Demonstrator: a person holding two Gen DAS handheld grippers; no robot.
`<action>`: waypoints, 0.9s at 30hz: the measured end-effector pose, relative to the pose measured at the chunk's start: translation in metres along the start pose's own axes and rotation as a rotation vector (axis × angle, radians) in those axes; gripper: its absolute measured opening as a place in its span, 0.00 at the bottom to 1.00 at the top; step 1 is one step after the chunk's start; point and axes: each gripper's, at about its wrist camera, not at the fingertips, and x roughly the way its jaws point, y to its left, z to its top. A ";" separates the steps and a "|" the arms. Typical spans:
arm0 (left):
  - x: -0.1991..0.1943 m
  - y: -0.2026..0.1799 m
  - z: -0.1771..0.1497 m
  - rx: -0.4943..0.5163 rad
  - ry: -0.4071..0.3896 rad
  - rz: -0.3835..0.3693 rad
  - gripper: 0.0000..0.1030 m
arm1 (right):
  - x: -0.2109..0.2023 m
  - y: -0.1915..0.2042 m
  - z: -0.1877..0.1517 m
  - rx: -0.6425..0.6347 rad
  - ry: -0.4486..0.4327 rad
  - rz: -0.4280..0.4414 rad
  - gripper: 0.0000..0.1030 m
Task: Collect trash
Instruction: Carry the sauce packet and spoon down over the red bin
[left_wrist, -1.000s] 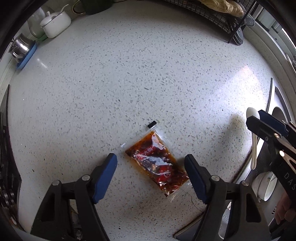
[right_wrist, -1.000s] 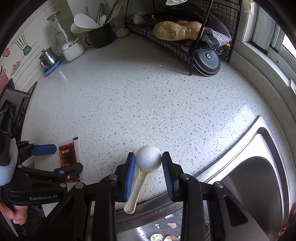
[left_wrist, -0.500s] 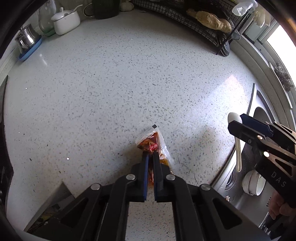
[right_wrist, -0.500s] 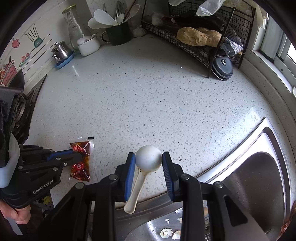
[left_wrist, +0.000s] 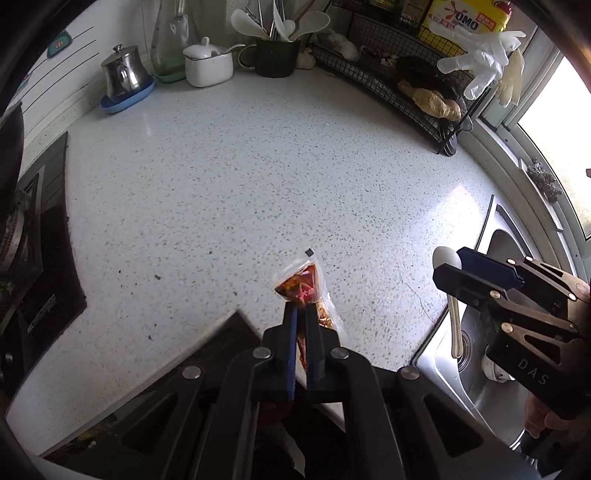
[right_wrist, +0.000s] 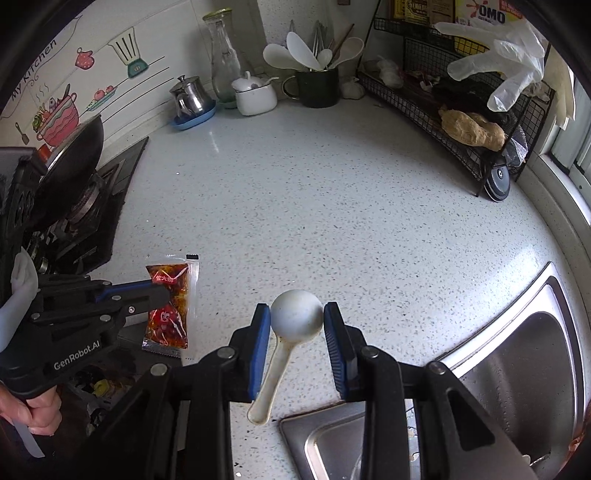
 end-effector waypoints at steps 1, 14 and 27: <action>-0.002 0.004 -0.004 -0.001 -0.004 0.000 0.03 | -0.002 0.007 -0.001 -0.006 -0.004 0.002 0.27; -0.071 0.087 -0.103 -0.055 -0.061 0.028 0.03 | -0.013 0.117 -0.044 -0.074 -0.015 0.074 0.27; -0.080 0.154 -0.218 -0.186 0.013 0.020 0.03 | 0.002 0.203 -0.113 -0.147 0.082 0.099 0.27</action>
